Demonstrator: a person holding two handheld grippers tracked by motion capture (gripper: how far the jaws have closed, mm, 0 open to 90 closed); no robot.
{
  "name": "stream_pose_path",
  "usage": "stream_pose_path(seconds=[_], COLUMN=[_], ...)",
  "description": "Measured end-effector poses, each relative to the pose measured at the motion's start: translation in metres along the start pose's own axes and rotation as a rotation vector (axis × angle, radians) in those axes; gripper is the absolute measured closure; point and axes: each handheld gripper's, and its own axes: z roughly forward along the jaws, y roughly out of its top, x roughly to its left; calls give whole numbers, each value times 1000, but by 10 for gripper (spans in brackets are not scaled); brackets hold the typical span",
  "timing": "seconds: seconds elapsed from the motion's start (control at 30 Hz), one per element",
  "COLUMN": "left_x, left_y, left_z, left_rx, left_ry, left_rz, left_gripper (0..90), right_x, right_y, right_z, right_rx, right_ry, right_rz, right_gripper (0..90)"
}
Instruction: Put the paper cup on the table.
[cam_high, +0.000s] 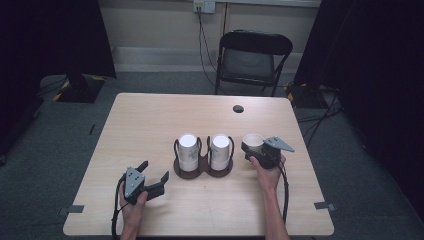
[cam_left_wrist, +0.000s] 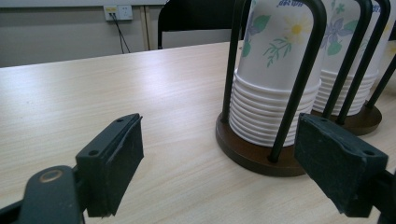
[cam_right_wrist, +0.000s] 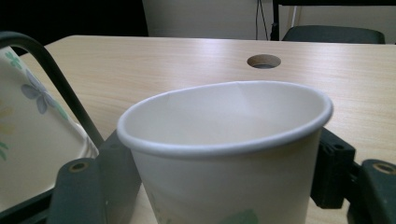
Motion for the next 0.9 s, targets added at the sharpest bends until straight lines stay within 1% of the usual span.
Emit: stream_pose_path(seconds=[0.07, 0.23, 0.3, 0.37, 0.43, 0.6, 0.67, 0.7, 0.83, 0.9], left_x=[0, 0, 0, 0, 0, 0, 1, 0, 0, 0], left_y=[0, 0, 0, 0, 0, 0, 0, 0, 0, -1], left_z=[0, 0, 0, -1, -1, -1, -1, -1, -1, -1], left_rx=[-1, -3, -3, -4, -6, -8, -9, -9, -11, -13], left_ry=[-1, -2, -2, -3, -3, -4, -4, -4, -4, -4], left_rz=[-1, 0, -1, 3, 2, 1, -1, 2, -1, -2], left_gripper=[159, 160, 161, 161, 161, 161, 161, 161, 161, 161], right_x=[-1, -7, -7, -6, -6, -7, -7, -6, -5, -5], right_y=[-1, -6, -6, -6, -6, -8, -8, -8, -9, -10], right_z=[2, 8, 9, 9, 9, 8, 8, 7, 7, 7], right_rx=[4, 24, 27, 26, 28, 42, 48, 56, 80, 82], right_ry=[-5, -10, -18, -14, -23, -20, -18, -24, -22, -23], right_rz=[-5, 25, 20, 21, 18, 16, 15, -2, -5, -4], right_gripper=[263, 255, 255, 253, 253, 248, 247, 246, 258, 260])
